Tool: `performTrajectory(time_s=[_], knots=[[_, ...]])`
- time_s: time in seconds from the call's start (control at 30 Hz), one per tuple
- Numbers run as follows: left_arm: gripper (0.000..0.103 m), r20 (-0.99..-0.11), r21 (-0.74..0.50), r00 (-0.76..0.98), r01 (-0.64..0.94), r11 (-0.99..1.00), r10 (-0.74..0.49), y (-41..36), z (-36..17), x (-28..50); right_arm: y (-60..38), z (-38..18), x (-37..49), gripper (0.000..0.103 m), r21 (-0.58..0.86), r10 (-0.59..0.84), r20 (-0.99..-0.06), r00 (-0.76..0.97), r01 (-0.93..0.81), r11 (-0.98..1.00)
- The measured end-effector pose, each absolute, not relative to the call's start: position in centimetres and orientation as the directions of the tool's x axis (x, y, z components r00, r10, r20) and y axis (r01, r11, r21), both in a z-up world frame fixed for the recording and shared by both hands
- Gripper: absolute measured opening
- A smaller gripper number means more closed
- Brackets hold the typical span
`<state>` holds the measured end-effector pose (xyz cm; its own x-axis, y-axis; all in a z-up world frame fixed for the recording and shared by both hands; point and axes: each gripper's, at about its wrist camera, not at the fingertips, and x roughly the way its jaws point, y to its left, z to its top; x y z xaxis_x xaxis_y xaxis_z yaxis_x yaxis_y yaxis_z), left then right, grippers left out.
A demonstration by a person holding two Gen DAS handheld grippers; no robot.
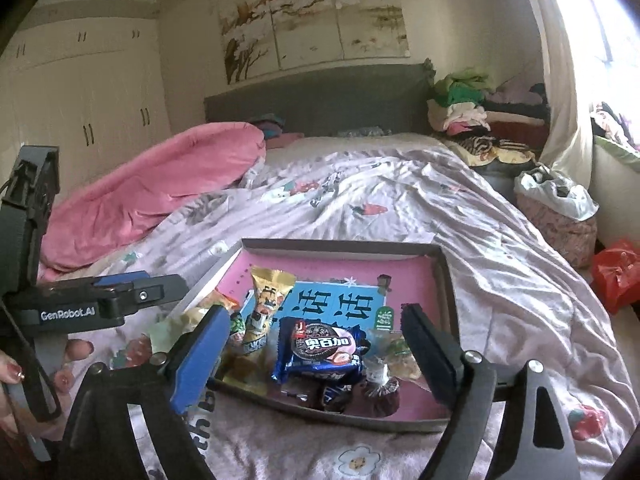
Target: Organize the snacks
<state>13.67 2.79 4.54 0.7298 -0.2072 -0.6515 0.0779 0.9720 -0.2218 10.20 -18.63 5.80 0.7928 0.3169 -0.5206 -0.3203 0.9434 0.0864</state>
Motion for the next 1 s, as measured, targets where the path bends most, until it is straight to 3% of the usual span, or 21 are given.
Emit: performTrajectory(time_s=[0.3, 0.57, 1.0], knots=[[0.078, -0.683, -0.195, 0.709, 0.050, 0.979, -0.173, 2.4, 5.1, 10.1, -19.5, 7.0, 6.7, 0.100, 0.103, 0.283, -0.545, 0.789, -0.272, 0.957], [0.078, -0.737, -0.167, 0.658, 0.041, 0.985, -0.153, 1.3, 3.5, 6.3, -19.3, 6.0, 3.6, 0.101, 0.102, 0.251, -0.609, 0.753, -0.239, 0.966], [0.078, -0.748, -0.156, 0.649, 0.029, 0.987, -0.137, 1.0, 2.9, 2.7, -20.0, 3.5, 0.9, 0.101, 0.169, 0.237, -0.700, 0.673, -0.167, 0.971]])
